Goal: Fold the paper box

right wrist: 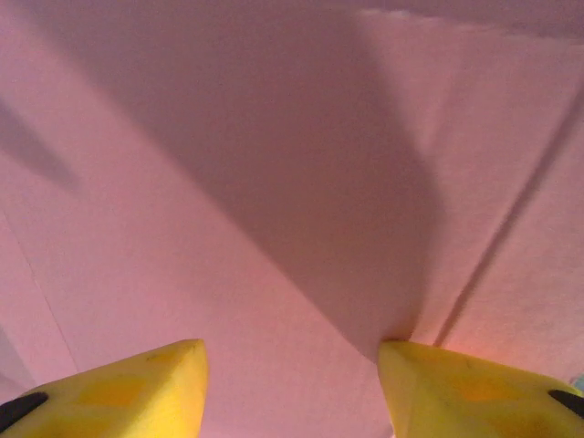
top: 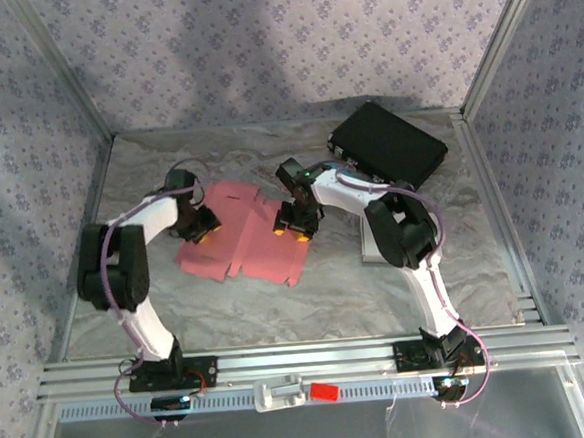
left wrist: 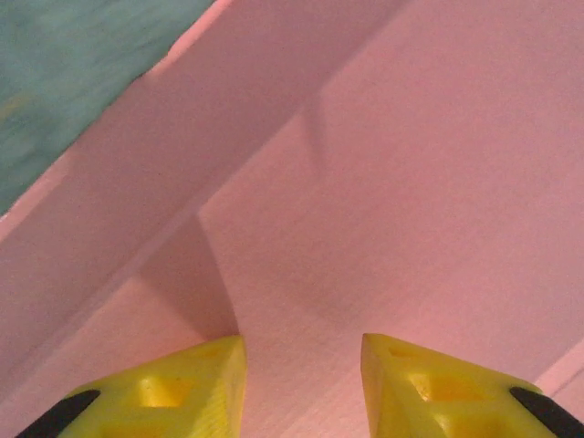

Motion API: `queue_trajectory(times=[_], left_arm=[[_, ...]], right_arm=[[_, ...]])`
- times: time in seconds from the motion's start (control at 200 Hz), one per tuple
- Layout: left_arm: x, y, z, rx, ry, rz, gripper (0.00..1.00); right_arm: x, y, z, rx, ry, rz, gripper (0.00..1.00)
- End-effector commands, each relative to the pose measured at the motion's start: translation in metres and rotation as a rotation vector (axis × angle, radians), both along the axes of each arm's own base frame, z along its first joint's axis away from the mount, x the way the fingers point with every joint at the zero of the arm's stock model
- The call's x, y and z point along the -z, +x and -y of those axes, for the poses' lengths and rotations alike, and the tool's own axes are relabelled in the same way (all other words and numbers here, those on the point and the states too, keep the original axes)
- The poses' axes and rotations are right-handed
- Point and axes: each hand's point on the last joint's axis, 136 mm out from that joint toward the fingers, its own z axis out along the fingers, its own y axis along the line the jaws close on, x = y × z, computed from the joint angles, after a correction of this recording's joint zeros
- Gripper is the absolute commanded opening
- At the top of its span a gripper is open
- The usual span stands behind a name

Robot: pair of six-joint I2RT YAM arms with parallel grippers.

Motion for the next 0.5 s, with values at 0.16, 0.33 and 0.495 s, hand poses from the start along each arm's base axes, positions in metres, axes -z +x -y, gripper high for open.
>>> queue_trajectory(times=[0.16, 0.33, 0.495], left_arm=[[-0.006, -0.088, 0.016, -0.227, -0.226, 0.033, 0.37], [-0.006, -0.126, 0.059, -0.244, -0.34, 0.035, 0.37], [-0.043, -0.114, 0.084, -0.169, -0.457, 0.132, 0.39]], right_arm=[[0.029, 0.041, -0.031, -0.062, 0.074, -0.045, 0.55], [0.007, 0.073, -0.077, -0.133, 0.289, 0.015, 0.56], [-0.054, 0.088, -0.087, -0.212, 0.362, 0.162, 0.56]])
